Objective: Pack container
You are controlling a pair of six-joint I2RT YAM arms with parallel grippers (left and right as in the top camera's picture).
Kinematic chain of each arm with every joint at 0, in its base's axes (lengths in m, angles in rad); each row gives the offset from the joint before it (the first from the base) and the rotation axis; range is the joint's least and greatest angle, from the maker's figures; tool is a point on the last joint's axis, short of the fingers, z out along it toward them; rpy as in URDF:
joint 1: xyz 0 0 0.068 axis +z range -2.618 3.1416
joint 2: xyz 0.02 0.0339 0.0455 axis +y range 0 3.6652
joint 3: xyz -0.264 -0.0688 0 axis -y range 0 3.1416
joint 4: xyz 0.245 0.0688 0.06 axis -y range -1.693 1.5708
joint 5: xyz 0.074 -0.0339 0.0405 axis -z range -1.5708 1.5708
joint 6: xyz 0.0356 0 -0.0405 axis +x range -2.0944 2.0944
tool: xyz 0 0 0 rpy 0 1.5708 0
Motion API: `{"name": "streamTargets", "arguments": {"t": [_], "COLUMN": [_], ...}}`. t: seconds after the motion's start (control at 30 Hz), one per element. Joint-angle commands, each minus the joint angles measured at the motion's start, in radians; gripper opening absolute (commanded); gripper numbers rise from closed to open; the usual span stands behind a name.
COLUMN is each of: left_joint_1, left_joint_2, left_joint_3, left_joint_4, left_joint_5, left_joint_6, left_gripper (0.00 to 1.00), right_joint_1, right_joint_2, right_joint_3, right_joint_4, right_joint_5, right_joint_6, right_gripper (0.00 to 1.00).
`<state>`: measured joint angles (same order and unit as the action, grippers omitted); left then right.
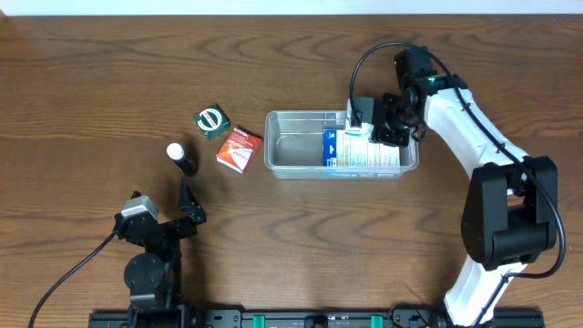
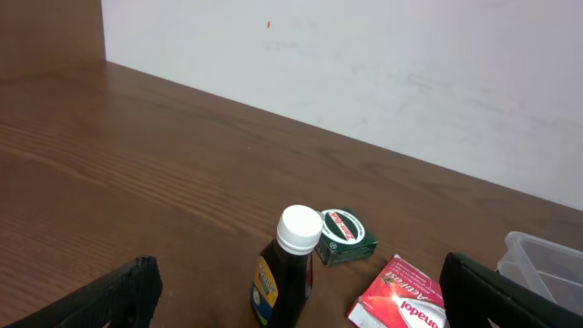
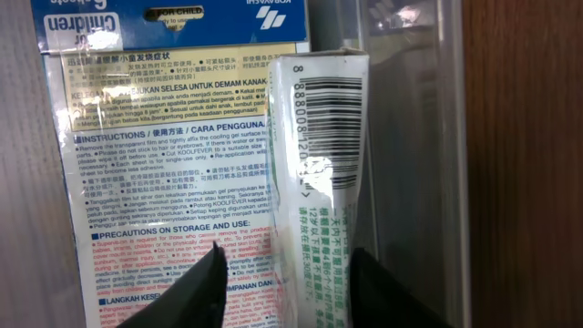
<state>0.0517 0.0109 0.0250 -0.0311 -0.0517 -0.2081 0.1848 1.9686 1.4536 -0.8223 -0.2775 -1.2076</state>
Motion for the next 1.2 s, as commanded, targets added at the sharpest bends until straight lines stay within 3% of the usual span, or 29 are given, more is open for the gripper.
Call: {"name": "streamTargets", "arguments": {"t": [0.0,0.17,0.3,0.6,0.63,0.83,0.97,1.17], "left_joint_1": [0.006,0.006,0.006,0.006,0.006,0.006,0.006,0.006], "left_joint_2": [-0.005,-0.005,-0.005,-0.005,-0.005,-0.005,-0.005,-0.005], "left_joint_3": [-0.021,-0.021,-0.021,-0.021,-0.021,-0.021,-0.021,-0.021], "left_joint_4": [-0.038,-0.038,-0.038,-0.038,-0.038,-0.038,-0.038,-0.038], "left_joint_5": [-0.008,-0.008,-0.008,-0.008,-0.008,-0.008,-0.008,-0.008], "left_joint_6": [0.013,0.013,0.013,0.013,0.013,0.013,0.013,0.013], "left_gripper": [0.98,0.98,0.98,0.98,0.98,0.98,0.98,0.98], "right_joint_1": [-0.008,-0.007,-0.007,-0.007,-0.007,-0.033,-0.085,-0.242], "right_joint_2": [0.002,-0.040,-0.102,-0.322,-0.346,-0.447,-0.447,-0.410], "right_joint_3": [0.005,0.005,0.005,0.005,0.005,0.005,0.005,0.005], "right_joint_4": [-0.005,-0.003,-0.003,-0.004,-0.004,0.016,0.087,0.214], "right_joint_5": [-0.030,-0.082,-0.094,-0.097,-0.097,-0.063,0.040,0.333], "right_joint_6": [0.015,0.018,0.026,0.105,0.111,0.141,0.309,0.831], "right_gripper": [0.39,0.41,0.49,0.88,0.99,0.99,0.99,0.99]}}
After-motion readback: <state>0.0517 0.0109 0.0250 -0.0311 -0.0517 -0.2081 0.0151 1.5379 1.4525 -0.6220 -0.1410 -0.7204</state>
